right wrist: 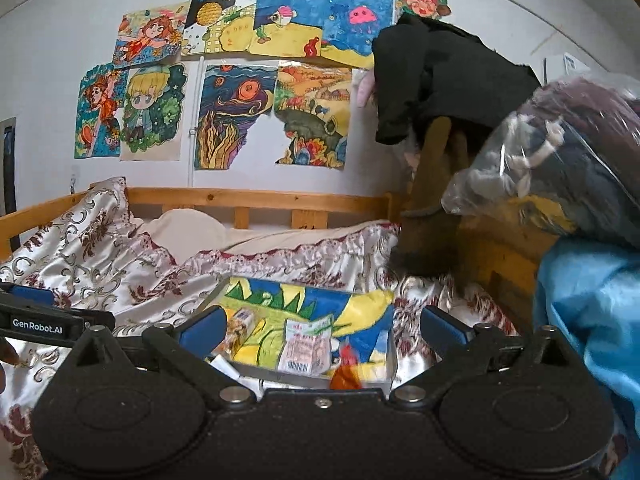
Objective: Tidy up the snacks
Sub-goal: 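Open both tools and lift them away from the tin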
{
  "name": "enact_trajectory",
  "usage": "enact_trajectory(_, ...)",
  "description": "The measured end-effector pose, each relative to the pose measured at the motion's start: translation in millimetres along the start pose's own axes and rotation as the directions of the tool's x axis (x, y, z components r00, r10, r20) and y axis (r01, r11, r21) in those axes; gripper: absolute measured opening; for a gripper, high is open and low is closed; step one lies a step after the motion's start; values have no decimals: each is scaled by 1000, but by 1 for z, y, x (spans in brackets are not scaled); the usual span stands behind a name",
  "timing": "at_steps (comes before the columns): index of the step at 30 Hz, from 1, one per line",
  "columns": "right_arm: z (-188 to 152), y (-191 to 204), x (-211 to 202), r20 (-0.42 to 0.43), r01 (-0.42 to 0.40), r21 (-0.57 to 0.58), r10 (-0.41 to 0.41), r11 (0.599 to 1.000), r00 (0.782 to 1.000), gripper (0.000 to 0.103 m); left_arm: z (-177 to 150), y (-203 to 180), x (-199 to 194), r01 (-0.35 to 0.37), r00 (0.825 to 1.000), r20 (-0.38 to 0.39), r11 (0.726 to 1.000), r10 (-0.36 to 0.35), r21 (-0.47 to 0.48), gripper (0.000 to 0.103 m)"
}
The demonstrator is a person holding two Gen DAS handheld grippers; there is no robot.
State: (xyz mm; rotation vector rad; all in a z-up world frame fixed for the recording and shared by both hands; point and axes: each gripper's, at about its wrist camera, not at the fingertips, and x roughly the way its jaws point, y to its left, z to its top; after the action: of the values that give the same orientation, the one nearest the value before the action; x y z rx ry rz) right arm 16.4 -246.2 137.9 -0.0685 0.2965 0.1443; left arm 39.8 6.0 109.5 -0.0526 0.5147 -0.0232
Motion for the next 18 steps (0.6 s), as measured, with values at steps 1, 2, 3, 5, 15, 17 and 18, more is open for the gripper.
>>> enact_trajectory(1,-4,0,-3,-8,-1,4,1,1000,1000,102,-4,-1,-2,4,1000,-9,1000,-4,6,103)
enact_trajectory(2,-8,0,-6,-14,-6,2,6,1000,1000,102,-8,-2,-3,5,1000,-20,1000,-5,14,103)
enact_trajectory(3,-12,0,-7,-19,-17,-2,17,1000,1000,102,-13,-3,-5,9,999,-33,1000,-9,25,103)
enact_trajectory(5,-20,0,-9,-37,-37,-10,36,999,999,102,-22,-5,-5,25,998,-62,998,-21,55,103)
enact_trajectory(15,-68,8,-9,-194,-57,34,62,998,979,102,-62,-10,3,55,980,-195,993,-34,102,103)
enact_trajectory(17,-79,11,-9,-228,-63,46,72,997,971,102,-69,-12,6,70,974,-224,992,-46,102,103)
enact_trajectory(18,-83,13,-9,-242,-66,47,76,997,967,102,-71,-12,7,77,970,-238,992,-50,105,103)
